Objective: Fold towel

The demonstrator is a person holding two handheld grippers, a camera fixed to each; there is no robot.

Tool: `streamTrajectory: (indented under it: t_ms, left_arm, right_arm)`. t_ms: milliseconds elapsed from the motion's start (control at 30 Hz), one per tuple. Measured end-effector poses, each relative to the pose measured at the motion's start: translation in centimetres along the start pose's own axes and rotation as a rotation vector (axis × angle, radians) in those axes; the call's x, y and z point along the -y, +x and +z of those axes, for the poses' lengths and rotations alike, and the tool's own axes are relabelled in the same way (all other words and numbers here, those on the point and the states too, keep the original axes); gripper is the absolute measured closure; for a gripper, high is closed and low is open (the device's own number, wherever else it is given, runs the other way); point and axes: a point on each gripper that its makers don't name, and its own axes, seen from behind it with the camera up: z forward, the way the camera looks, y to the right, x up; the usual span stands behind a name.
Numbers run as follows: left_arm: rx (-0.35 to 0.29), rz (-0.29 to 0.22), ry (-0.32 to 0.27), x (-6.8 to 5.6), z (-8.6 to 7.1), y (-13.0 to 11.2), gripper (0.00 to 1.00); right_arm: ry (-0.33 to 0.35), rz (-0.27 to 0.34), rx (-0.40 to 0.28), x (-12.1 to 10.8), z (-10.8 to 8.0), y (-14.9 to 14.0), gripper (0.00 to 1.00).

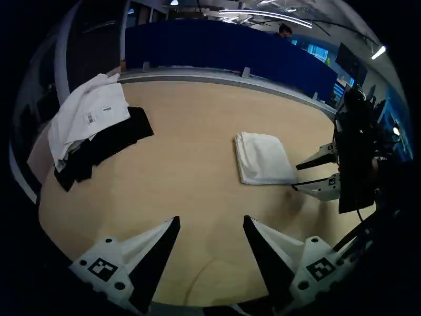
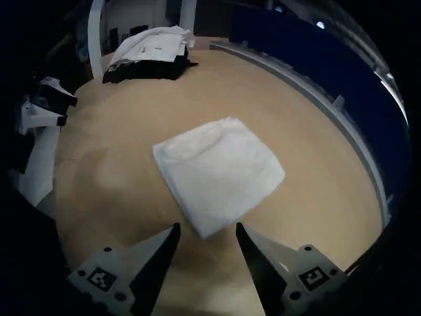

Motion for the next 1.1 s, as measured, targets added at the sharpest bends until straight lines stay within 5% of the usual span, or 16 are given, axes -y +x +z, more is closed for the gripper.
streamTrajectory:
  t_ms: [300,500,833,1100]
  left_arm:
    - [-0.007,0.016,-0.001,-0.4,-0.2,0.5,0.11]
    - [-0.004,0.015,0.003,-0.3,-0.3,0.5,0.11]
    - [-0.005,0.014,0.005,-0.2,-0.5,0.4,0.11]
    - [-0.005,0.013,-0.003,-0.4,-0.5,0.4,0.11]
  right_arm:
    - [-0.001,0.073,-0.011,0.7,0.9,-0.3,0.42]
    - [0.005,0.099,-0.017,1.0,1.0,-0.2,0.70]
    - [-0.009,0.115,-0.013,0.7,0.8,-0.2,0.92]
    - [-0.021,0.129,-0.028,-0.1,0.1,0.2,0.94]
